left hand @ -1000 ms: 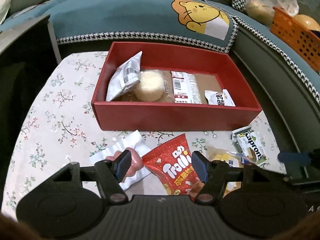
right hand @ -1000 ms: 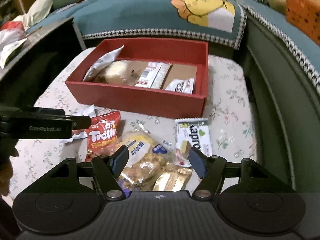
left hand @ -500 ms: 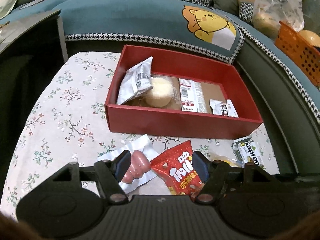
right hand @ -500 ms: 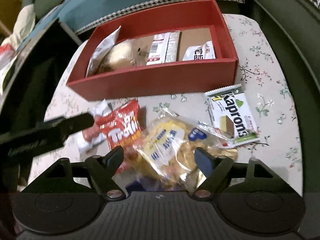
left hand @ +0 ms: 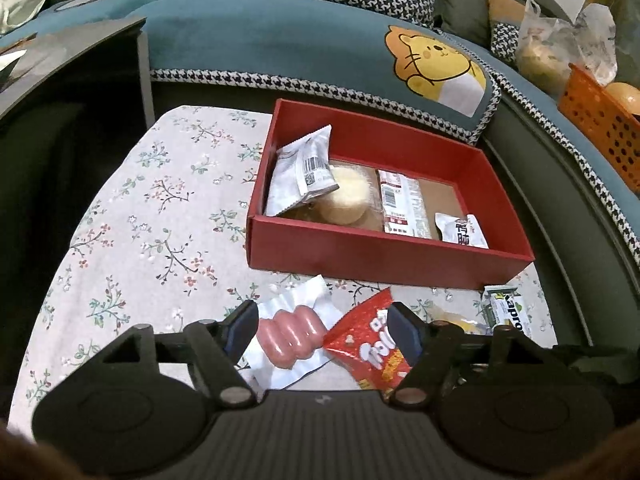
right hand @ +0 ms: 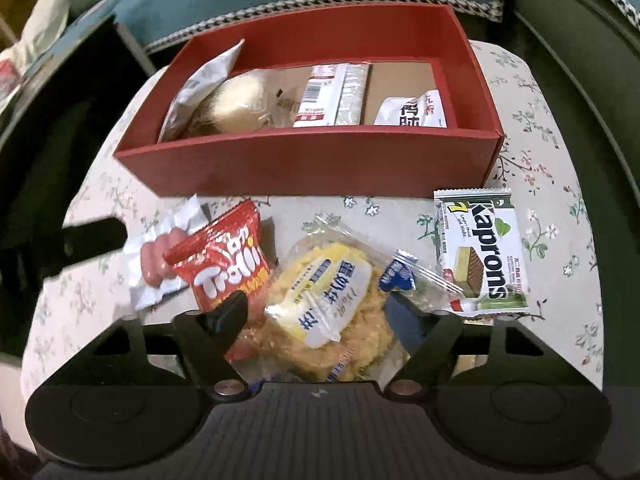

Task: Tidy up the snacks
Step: 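Move the left tool to the red Trolli bag while the right tool reaches the yellow-label cake pouch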

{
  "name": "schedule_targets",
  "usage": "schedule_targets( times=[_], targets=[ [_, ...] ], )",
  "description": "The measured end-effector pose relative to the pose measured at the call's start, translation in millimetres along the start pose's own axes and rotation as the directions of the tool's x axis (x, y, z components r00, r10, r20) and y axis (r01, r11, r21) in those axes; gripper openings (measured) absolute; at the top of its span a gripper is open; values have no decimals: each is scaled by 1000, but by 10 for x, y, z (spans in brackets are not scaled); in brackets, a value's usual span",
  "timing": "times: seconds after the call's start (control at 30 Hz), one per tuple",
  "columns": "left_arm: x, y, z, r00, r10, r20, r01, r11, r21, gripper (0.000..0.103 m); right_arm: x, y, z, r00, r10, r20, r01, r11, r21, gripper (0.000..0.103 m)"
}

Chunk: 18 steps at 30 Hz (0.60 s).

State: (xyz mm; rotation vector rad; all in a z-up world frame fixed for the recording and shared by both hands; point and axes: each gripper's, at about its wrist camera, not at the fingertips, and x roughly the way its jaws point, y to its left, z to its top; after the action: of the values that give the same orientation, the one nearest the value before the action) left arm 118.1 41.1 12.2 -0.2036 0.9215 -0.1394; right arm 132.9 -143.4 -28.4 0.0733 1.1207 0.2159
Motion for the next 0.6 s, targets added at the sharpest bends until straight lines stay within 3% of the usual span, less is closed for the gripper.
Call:
schedule_targets(
  times=[0.03,0.13,0.23,0.3,0.4,0.5,0.6],
  targets=[
    [-6,-2,1,1000,-3,1,3,1000,0,103,-43,-6,-25,1000,4,-1,-4,1000,-19,64],
    [-29,-10,12,1000,-12,7,12,1000,-3,103,-146,-35,-99,998,56,-29,-57,997,-49,56],
    [-71,6,35,1000,-23,17,24,1000,-20,103,-245,-227,-146,999,34,-10,-33,996,81,72],
    [-101,21,53,999,-32,27,33,999,-33,103,-312,-324,-157,998,53,18,-55,986,155,72],
    [-131,45,67,998,-49,33,51,997,-54,103,-308,-331,-154,995,88,43,-95,967,235,82],
    [-154,63,63,997,-65,30,66,996,-55,103,-170,-212,-129,997,82,13,-82,964,254,83],
    [-191,126,64,996,-79,31,81,994,-69,103,-3,-113,-107,999,42,-22,-34,954,298,90]
  ],
)
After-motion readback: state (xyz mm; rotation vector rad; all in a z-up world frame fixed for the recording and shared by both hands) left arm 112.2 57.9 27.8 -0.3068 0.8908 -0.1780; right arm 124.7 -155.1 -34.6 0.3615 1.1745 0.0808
